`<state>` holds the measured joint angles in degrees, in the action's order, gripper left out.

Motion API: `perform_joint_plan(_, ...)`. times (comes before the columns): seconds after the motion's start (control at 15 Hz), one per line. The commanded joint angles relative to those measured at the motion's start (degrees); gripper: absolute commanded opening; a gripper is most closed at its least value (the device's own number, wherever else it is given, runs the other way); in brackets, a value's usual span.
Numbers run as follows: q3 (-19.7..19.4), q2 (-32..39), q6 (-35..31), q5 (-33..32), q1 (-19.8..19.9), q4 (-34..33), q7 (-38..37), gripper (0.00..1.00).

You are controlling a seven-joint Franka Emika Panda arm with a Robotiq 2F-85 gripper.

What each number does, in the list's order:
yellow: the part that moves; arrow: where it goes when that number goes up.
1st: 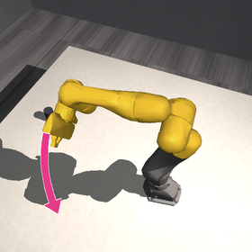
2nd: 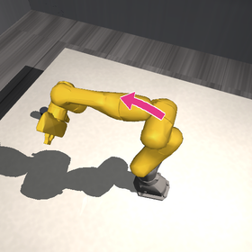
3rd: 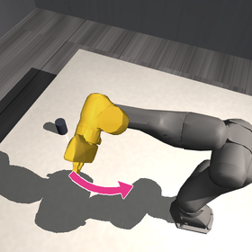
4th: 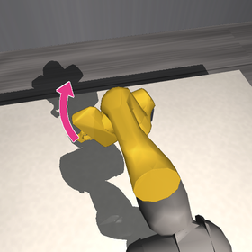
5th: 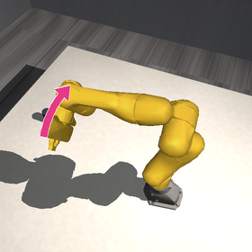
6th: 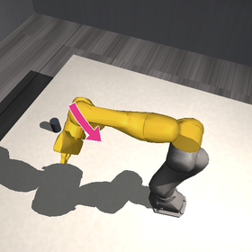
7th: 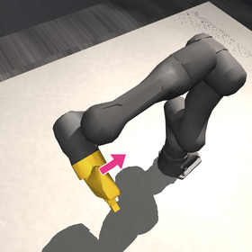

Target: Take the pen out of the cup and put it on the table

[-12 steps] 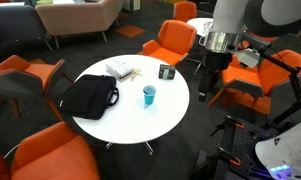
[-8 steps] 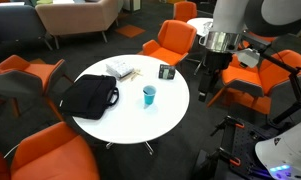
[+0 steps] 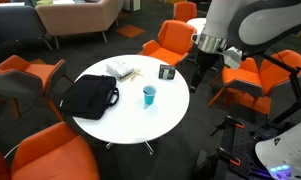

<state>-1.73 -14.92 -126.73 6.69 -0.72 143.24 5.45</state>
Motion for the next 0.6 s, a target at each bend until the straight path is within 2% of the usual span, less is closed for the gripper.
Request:
perform_joint_plan(0.0,-1.3,9.8,-8.3,-6.3,1.3,-4.2,9.2,1.0)
perform_joint_plan(0.2,-2.4,19.2,-15.0,-8.1,2.2,-9.5,19.0,1.0)
perform_joint_plan(0.4,-1.1,27.6,-17.1,-8.4,4.1,-16.2,28.8,1.0)
perform_joint_plan(0.53,0.1,32.3,-18.1,-8.8,5.5,-20.5,32.7,1.0)
